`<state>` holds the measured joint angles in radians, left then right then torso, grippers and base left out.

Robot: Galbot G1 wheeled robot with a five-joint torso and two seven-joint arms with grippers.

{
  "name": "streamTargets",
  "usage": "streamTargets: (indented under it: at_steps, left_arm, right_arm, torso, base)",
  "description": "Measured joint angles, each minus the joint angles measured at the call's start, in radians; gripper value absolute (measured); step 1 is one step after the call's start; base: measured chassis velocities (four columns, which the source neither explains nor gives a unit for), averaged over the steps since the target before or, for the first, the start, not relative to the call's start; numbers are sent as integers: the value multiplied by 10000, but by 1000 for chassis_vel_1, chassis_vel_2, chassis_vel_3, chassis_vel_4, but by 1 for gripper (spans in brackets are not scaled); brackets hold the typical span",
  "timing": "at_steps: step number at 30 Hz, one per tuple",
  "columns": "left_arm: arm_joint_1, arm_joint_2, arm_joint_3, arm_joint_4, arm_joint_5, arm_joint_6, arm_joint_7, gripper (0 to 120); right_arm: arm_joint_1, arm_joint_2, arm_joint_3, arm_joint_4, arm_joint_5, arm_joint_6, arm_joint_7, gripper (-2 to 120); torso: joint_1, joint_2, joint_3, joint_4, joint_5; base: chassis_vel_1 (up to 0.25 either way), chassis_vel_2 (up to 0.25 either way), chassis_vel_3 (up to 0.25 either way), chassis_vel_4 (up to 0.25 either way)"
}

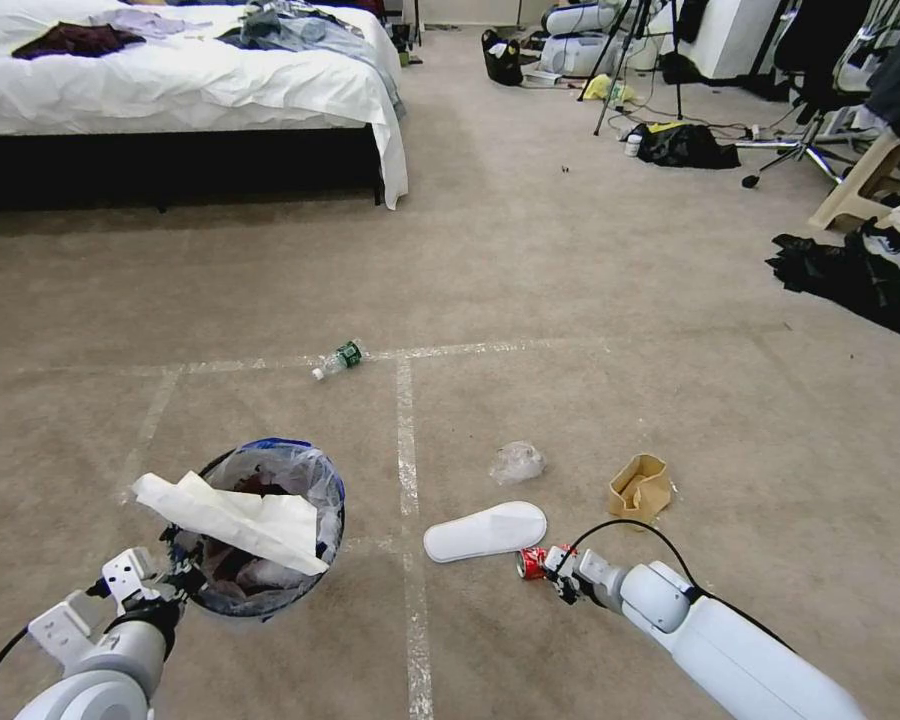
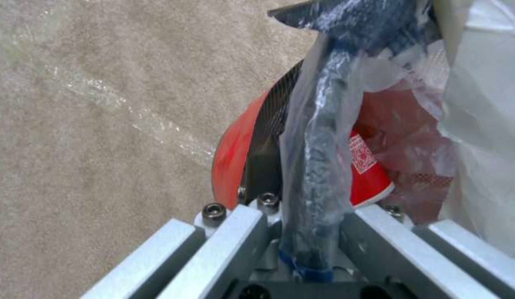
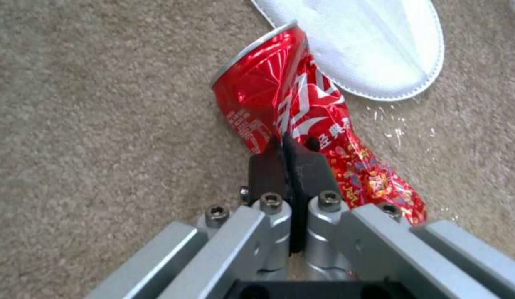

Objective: Pick up the trash bin and place the garbage on the floor into it.

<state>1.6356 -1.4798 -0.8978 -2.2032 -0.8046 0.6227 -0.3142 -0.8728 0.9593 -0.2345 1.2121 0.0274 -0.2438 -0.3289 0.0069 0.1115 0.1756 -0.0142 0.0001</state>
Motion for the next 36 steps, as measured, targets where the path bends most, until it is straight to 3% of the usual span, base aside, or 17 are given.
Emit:
streamTargets:
  at_steps: [14,19,23,27,28,34,36]
  left_arm:
    - [73,-52,26,-47,94,-20,27,0]
    - [67,-12,26,-54,87,-19,28,0]
    - [46,41,26,-87,41,22,27,0]
    - [41,64,26,-121,9,58,20,0]
    - [46,68,26,-130,9,70,16,0]
    - [57,70,26,-170,8,86,3,0]
    - [43,69,15,-198,6,102,-8,0]
  right_arm:
    - [-157,-188,339,465,407,87,293,0]
    - [-308,-349,831,1252,943,107,395,0]
    - [-169,-549,1294,2535,2118,284,630,0]
    - [818,-544,1330,3846,3665,632,866,0]
    - [1400,-467,1198,4430,4412,638,994,0]
    - [2746,-153,510,5600,6076,606,1318,0]
    - [3556,165,-194,6200,7424,362,1701,0]
  torso:
    - [0,0,1,-1,0]
    - [0,0,1,-2,0]
    - [0,-1,1,-4,-1]
    - [0,-1,1,-2,-2]
    - [0,0,1,1,-5]
    - [0,-1,1,1,-7]
    - [1,0,0,1,-4]
  base:
    - [0,0,0,0]
    - [0,0,0,0]
    - [0,0,0,0]
    - [0,0,0,0]
    - [0,0,0,0]
    - [0,0,0,0]
    - [0,0,0,0]
